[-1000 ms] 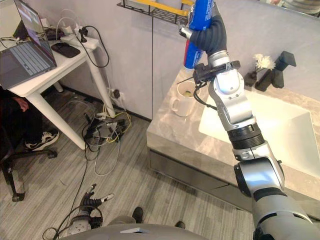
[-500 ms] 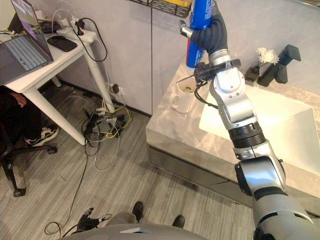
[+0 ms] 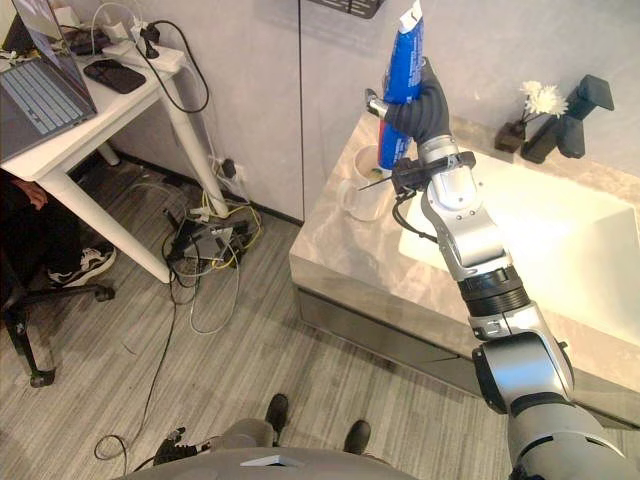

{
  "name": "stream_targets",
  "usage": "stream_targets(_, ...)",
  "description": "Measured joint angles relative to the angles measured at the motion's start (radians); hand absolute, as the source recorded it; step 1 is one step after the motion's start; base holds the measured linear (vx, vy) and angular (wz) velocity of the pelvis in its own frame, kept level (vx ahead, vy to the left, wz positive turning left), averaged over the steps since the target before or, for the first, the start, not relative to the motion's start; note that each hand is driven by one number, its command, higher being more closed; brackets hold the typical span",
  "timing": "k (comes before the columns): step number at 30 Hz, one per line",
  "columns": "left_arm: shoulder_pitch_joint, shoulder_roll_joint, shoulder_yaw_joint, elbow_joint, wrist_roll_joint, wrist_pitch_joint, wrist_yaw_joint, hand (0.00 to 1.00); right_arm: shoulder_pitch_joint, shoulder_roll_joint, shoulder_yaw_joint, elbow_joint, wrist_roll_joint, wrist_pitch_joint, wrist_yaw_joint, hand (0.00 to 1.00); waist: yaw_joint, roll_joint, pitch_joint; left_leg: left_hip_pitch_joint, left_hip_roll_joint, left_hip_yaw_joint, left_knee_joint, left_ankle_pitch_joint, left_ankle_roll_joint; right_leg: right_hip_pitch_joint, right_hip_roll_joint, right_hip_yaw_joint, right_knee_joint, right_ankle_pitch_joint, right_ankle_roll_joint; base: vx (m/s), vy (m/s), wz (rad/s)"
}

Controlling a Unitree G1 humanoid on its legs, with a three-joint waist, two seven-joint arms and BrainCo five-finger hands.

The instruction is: Organize washtable

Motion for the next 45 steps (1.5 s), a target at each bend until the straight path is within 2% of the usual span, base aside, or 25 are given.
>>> stream_targets(13, 0.000, -0.005, 0.016, 0.005, 0.000, 0.002, 0.002, 0.00, 0.050, 0.014, 0.000, 0.000, 0.000, 0.001, 0.001, 1.00, 0.002, 0.003, 0.002, -0.009, 0.001, 0.008, -0.005, 0.000, 0.000, -0.015, 0.000, 0.010, -0.001, 0.000, 0.000, 0.00, 0.001, -0.01)
stream_targets(19, 0.000, -0.012, 0.016, 0.005, 0.000, 0.002, 0.002, 0.00, 0.054, 0.050, -0.008, 0.000, -0.002, 0.006, -0.005, 1.00, 0.002, 0.019, 0.013, -0.010, 0.000, 0.005, -0.004, 0.000, 0.000, -0.015, 0.001, 0.010, 0.000, 0.000, 0.000, 0.00, 0.000, 0.00)
stream_targets(30, 0.000, -0.013, 0.016, 0.005, 0.000, 0.006, 0.003, 0.00, 0.093, 0.059, -0.008, 0.000, -0.033, 0.008, -0.010, 1.00, 0.005, 0.020, 0.013, -0.013, 0.000, 0.003, -0.004, 0.000, 0.000, -0.017, 0.001, 0.011, -0.001, 0.000, 0.000, 0.00, 0.000, 0.00)
stream_targets(31, 0.000, -0.013, 0.015, 0.005, 0.000, 0.006, 0.003, 0.00, 0.095, 0.065, -0.009, 0.000, -0.034, 0.008, -0.010, 0.00, 0.005, 0.020, 0.013, -0.013, 0.000, 0.004, -0.004, 0.000, 0.000, -0.017, 0.001, 0.011, -0.001, 0.000, 0.000, 0.00, 0.000, 0.00)
stream_targets(45, 0.000, -0.013, 0.015, 0.004, 0.001, 0.010, 0.003, 0.00, 0.094, 0.088, -0.015, 0.000, -0.033, 0.007, -0.008, 0.00, 0.006, 0.020, 0.014, -0.010, 0.001, 0.008, -0.004, 0.000, 0.000, -0.017, 0.001, 0.018, -0.002, 0.001, 0.001, 0.00, 0.000, 0.00)
